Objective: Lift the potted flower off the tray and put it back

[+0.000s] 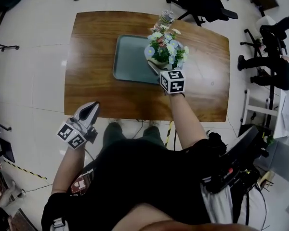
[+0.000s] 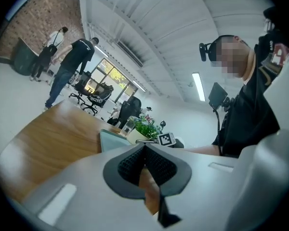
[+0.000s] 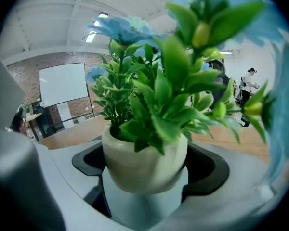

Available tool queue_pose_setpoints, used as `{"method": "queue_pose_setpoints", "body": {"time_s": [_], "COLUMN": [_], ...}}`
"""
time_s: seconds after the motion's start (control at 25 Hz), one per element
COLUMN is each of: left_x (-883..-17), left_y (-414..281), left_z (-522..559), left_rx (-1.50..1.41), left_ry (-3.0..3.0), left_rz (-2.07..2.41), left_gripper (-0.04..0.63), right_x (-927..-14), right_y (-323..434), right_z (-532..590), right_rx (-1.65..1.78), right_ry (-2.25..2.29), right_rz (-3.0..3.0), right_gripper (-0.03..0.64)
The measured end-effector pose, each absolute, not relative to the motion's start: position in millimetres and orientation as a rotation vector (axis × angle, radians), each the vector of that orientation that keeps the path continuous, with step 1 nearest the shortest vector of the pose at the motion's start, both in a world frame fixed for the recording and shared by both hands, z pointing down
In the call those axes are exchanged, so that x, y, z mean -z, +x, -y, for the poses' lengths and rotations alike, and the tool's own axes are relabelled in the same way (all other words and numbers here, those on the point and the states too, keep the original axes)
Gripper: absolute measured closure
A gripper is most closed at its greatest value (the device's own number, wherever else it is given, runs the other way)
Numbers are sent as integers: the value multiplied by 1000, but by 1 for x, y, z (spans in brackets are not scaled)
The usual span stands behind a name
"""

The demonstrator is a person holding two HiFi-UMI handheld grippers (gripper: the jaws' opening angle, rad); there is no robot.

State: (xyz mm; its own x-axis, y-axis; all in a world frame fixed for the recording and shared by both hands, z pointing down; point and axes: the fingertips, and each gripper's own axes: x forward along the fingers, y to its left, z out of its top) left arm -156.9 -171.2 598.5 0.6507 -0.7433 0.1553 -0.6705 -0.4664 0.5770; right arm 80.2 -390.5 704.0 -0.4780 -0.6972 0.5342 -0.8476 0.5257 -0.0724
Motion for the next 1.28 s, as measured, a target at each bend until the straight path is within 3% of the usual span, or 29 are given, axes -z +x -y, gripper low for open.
{"method": "queue_pose_setpoints", "body": {"time_s": [0.36,0.84,1.04,1.28], "left_x": [-616,-573,-545,-504], "left_y": [-201,-176,-135,-78], "left_z": [160,171,185,214], "left_rx": [193,197,211,236], "left_ry": [2190,2267,2327,2445], "left_rz": [1151,1131,1073,961], "left_gripper": [598,598,598,598], "right_x": [-755,-740,-705,-592], "right_y": [46,61,120,175], "right_z": [387,328,280,265], "right_rx": [-478,-593,-644,-748], "right_ry": [1222,1092,1000,946], "right_rz": [2233,2208,2264,2589], "right_gripper": [114,64,136,294]}}
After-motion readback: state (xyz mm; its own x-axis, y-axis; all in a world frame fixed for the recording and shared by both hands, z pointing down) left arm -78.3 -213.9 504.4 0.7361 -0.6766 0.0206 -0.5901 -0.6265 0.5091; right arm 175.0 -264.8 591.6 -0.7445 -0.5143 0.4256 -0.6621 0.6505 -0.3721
